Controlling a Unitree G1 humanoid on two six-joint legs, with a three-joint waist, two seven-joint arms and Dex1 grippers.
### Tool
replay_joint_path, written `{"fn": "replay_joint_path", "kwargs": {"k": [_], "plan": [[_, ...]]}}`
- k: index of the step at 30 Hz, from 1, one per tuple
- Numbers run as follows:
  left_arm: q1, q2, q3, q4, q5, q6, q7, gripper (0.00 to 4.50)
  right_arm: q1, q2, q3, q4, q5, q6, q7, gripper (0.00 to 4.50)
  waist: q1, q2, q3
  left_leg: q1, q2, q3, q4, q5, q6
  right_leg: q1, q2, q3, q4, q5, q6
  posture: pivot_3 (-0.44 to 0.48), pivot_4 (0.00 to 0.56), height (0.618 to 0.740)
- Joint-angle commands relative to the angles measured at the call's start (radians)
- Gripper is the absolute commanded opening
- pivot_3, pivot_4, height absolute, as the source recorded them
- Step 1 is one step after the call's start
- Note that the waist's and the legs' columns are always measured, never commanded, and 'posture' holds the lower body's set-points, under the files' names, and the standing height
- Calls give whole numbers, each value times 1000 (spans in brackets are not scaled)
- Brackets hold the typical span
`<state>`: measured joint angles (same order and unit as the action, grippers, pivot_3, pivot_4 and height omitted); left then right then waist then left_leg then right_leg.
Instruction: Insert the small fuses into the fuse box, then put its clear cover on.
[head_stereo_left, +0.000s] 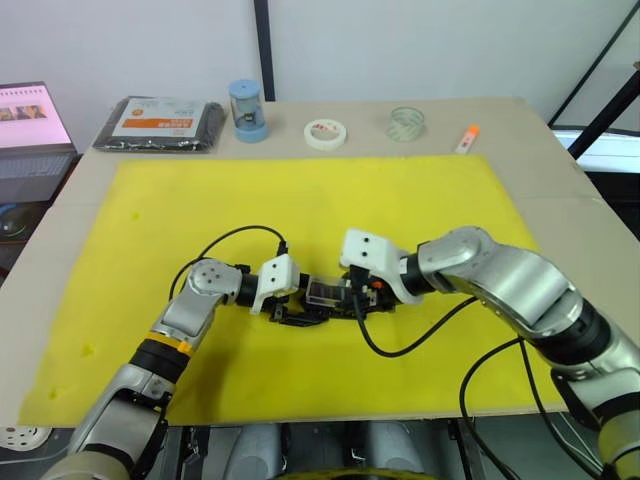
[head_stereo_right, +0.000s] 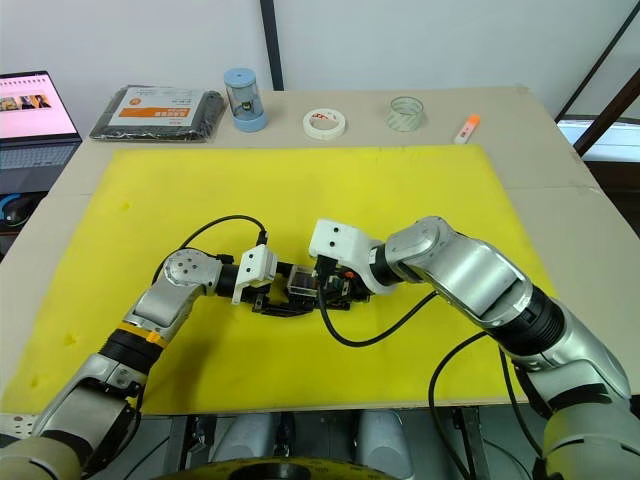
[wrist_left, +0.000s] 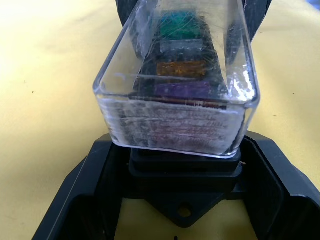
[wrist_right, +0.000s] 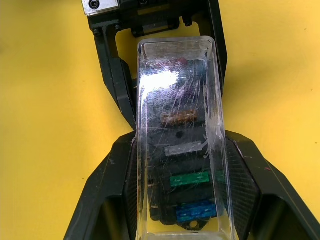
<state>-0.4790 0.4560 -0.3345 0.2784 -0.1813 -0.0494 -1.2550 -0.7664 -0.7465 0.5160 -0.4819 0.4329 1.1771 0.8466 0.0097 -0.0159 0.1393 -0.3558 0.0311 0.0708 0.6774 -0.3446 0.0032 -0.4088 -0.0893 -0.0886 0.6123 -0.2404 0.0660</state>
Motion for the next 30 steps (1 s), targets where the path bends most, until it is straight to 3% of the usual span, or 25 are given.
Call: {"fn": "replay_joint_path", "kwargs": {"k": [1,10,16,30], "plan": [[-2,2,8,8,24,4,17,2766,-10,-12,24,0,-16,-11,20,1882,0,0,0,0,0,0,0,0,0,0,0,0,0,0,0,0,150,740],[1,3,13,1,28,6,23,2766,-8,-26,30,-15,-28,-25,50,1882,1,0,0,0,0,0,0,0,0,0,0,0,0,0,0,0,150,740],[1,1,14,0,26,7,22,2766,-17,-13,20,0,-40,-21,42,3804,1,0,0,0,0,0,0,0,0,0,0,0,0,0,0,0,150,740],[18,1,8,-20,22,16,22,2766,-58,4,-12,20,-40,-20,39,3804,1,0,0,0,0,0,0,0,0,0,0,0,0,0,0,0,150,740]]}}
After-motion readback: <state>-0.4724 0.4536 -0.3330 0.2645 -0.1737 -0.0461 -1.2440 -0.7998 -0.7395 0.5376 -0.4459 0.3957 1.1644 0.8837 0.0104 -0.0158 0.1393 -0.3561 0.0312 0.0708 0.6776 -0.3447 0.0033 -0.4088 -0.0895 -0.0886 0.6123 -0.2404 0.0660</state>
